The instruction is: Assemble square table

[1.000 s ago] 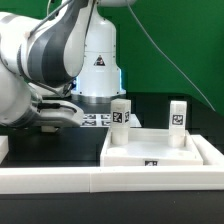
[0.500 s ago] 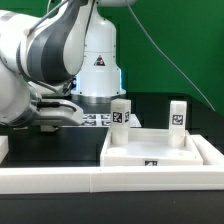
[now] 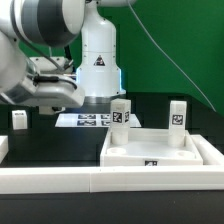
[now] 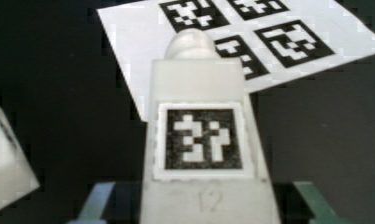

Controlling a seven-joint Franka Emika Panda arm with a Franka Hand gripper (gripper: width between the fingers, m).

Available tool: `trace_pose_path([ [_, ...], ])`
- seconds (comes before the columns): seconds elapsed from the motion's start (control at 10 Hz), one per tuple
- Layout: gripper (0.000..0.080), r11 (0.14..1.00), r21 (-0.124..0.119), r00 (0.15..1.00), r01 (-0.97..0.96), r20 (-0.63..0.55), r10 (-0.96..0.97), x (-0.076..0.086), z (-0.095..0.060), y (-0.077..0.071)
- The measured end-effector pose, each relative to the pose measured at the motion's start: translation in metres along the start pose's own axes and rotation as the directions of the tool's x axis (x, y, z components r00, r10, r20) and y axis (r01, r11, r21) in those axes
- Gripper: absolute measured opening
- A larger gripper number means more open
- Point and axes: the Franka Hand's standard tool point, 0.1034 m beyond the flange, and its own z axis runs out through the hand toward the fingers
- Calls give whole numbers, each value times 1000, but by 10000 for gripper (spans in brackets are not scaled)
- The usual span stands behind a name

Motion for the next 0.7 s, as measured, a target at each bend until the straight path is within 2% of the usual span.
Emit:
trace_pose_path([
  [0.1, 290, 1000, 2, 998, 6, -58, -6, 2, -9, 0],
  [0.2, 290, 1000, 4, 998, 5, -58, -5, 0, -7, 1],
  [0.3, 290, 1000, -2, 996, 6, -87, -6, 5, -9, 1],
  [0.4, 290, 1000, -17, 982, 12, -189, -15, 13, -15, 1],
  [0.5, 290, 1000, -16, 968, 3, -250, -7, 11, -17, -4],
  [0.6, 290, 1000, -19, 957, 5, -289, -10, 8, -27, -16],
  [0.7, 290, 999, -34, 932, 15, -360, -26, 11, -43, -29],
])
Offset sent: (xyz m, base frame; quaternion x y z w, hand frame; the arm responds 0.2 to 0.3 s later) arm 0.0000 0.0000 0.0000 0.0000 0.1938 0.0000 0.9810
